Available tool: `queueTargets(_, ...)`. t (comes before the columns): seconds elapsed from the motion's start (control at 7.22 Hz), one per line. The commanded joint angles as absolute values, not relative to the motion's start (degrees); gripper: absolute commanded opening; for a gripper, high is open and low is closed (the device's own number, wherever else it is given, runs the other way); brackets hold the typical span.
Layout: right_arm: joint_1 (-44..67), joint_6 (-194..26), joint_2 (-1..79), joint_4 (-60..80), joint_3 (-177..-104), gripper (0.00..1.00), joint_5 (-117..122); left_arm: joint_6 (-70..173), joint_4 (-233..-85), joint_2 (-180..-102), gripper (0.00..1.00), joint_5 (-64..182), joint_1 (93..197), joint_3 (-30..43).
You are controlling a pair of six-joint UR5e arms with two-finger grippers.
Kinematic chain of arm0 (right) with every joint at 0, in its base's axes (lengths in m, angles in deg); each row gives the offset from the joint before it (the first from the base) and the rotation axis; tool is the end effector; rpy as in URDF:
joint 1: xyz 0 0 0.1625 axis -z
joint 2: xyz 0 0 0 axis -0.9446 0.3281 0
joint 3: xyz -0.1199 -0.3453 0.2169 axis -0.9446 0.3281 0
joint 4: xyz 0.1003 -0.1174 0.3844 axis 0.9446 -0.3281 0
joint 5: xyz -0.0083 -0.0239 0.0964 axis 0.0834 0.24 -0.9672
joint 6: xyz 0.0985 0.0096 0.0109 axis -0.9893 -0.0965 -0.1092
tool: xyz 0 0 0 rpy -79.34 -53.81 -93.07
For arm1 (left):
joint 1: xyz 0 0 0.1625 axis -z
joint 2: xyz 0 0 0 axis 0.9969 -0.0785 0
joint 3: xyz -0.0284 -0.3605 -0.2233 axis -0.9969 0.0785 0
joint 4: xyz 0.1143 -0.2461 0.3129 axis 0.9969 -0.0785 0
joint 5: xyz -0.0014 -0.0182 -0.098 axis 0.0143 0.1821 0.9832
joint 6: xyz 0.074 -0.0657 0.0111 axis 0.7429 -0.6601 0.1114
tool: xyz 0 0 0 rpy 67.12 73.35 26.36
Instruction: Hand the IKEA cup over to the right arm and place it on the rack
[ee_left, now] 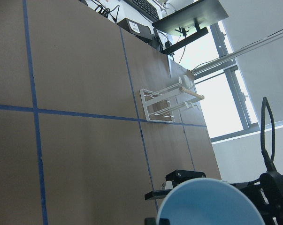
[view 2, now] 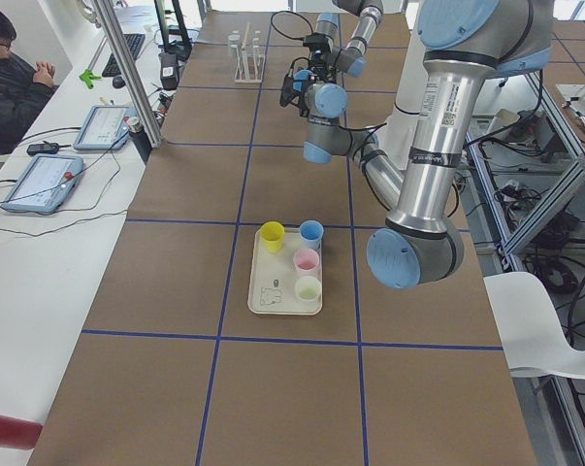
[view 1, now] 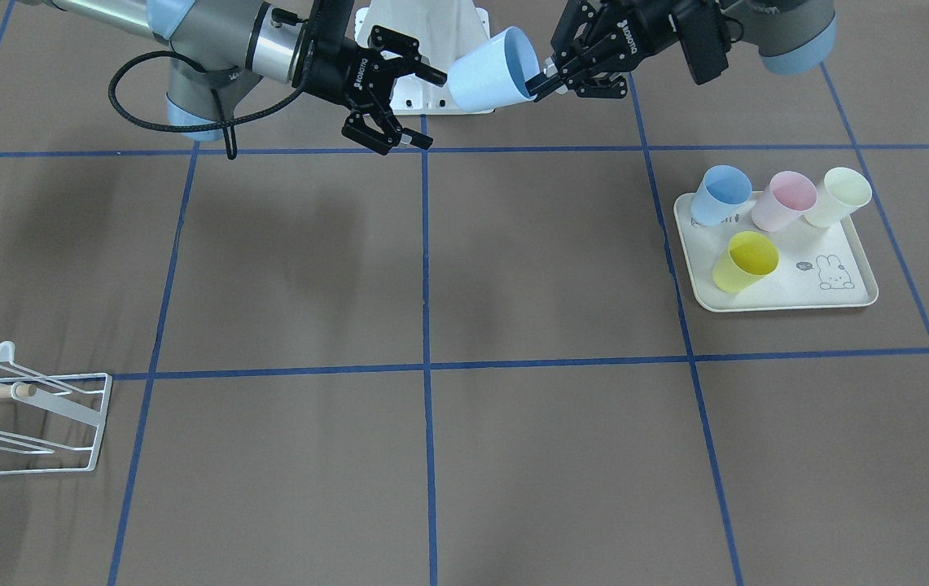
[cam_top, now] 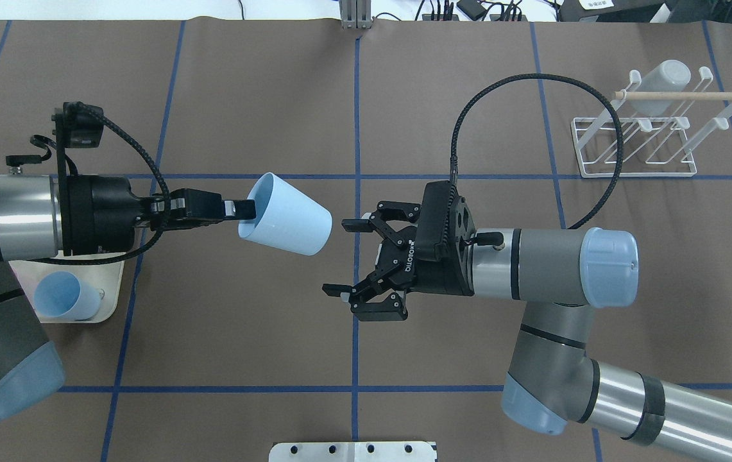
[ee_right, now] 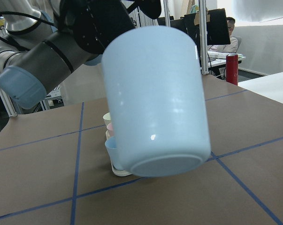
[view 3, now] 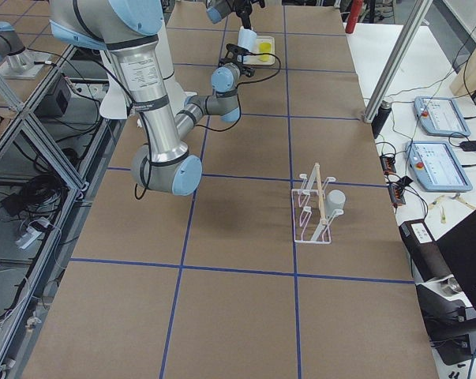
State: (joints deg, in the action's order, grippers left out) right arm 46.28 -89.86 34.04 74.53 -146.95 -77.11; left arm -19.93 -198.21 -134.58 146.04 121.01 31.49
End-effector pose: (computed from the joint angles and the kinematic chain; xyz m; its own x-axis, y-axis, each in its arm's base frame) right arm -0.4607 -0.3334 0.1964 0.0762 -0.9586 0.2745 -0.4016 0.2224 0.8884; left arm 0.3197 -0.3531 0.2095 -0.1873 0.2118 -0.9592 0.3153 0.9378 0.1455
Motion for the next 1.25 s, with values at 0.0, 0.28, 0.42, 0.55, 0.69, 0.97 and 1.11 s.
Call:
queueTargets(0.0, 46.32, -89.86, 34.0, 74.53, -146.99, 0.98, -77.11, -19.91, -198.15, -134.7, 0.0, 142.63, 118.47, 30.69)
queueTargets(0.28, 46.32, -89.86, 34.0, 74.53, -146.99, 0.98, -77.11, -19.83, -198.06, -134.87, 0.0, 142.36, 117.32, 29.9)
queueTargets(0.42, 46.5, -89.86, 33.92, 74.53, -146.99, 0.98, -77.02, -19.74, -198.06, -134.88, 0.0, 141.57, 116.7, 29.81)
queueTargets(0.55, 46.5, -89.86, 33.92, 74.53, -146.99, 0.98, -77.02, -19.74, -198.06, -134.88, 0.0, 141.3, 116.18, 29.81)
queueTargets(0.69, 46.5, -89.86, 33.92, 74.53, -146.99, 0.98, -77.02, -19.74, -198.06, -134.88, 0.0, 141.3, 116.08, 29.81)
queueTargets(0.97, 46.5, -89.86, 33.83, 74.53, -146.99, 0.98, -77.02, -19.74, -198.06, -134.88, 0.0, 141.21, 114.86, 29.81)
queueTargets(1.11, 46.5, -89.86, 33.83, 74.53, -146.99, 0.98, -77.02, -19.65, -198.06, -134.79, 0.0, 140.43, 114.59, 29.81)
